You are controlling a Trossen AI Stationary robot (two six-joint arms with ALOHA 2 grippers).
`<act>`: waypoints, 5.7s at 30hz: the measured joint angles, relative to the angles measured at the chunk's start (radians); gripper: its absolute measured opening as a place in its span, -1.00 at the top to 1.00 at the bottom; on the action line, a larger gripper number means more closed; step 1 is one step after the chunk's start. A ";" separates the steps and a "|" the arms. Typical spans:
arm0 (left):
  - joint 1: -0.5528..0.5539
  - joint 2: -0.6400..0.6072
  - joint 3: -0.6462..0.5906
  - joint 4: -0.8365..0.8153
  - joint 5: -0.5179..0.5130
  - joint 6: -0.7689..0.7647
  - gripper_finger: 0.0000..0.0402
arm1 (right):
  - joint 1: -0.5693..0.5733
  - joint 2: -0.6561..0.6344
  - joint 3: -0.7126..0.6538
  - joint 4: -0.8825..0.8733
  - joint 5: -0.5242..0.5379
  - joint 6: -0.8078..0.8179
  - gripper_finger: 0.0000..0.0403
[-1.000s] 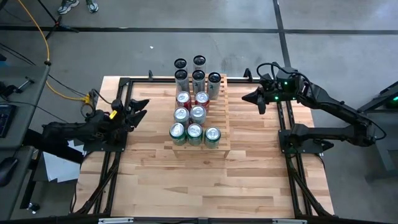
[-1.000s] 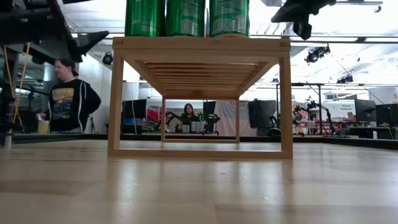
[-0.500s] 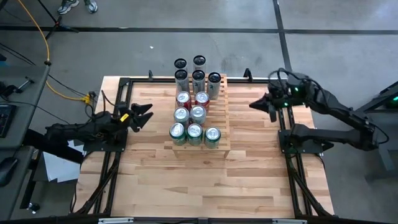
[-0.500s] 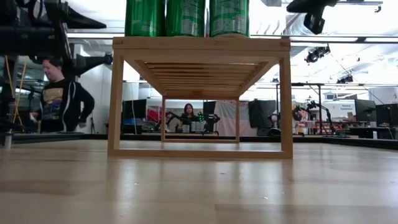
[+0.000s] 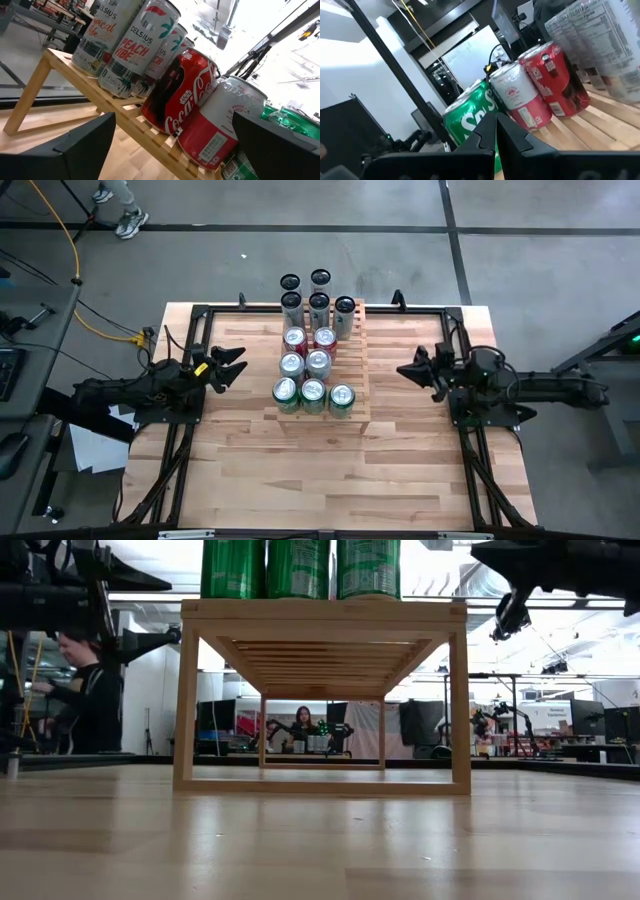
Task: Place canned beverage on shelf
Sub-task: Return to Home Position
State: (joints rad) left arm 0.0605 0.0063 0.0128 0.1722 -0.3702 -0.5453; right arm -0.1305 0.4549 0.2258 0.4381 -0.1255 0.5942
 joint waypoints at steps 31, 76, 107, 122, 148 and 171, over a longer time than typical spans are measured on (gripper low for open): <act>0.000 0.000 0.001 0.001 0.001 -0.001 -0.95 | 0.137 -0.012 -0.216 0.190 0.089 -0.119 1.00; 0.000 0.000 0.001 0.000 0.000 -0.001 -0.95 | 0.140 -0.011 -0.217 -0.283 0.130 -0.176 1.00; -0.002 -0.003 0.001 -0.076 0.000 -0.001 -0.95 | 0.194 -0.453 -0.217 -0.354 0.129 -0.176 1.00; -0.002 0.003 0.001 -0.114 0.001 -0.001 -0.95 | 0.204 -0.429 -0.216 -0.424 0.129 -0.176 1.00; -0.003 -0.003 0.000 -0.162 0.388 0.606 -0.95 | 0.204 -0.429 -0.216 -0.426 0.129 -0.176 1.00; -0.003 0.003 0.000 -0.160 0.381 0.364 -0.95 | 0.204 -0.429 -0.216 -0.427 0.129 -0.176 1.00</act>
State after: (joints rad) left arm 0.0578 0.0093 0.0124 0.0124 0.0109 -0.1814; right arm 0.0738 0.0259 0.0097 0.0113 0.0036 0.4179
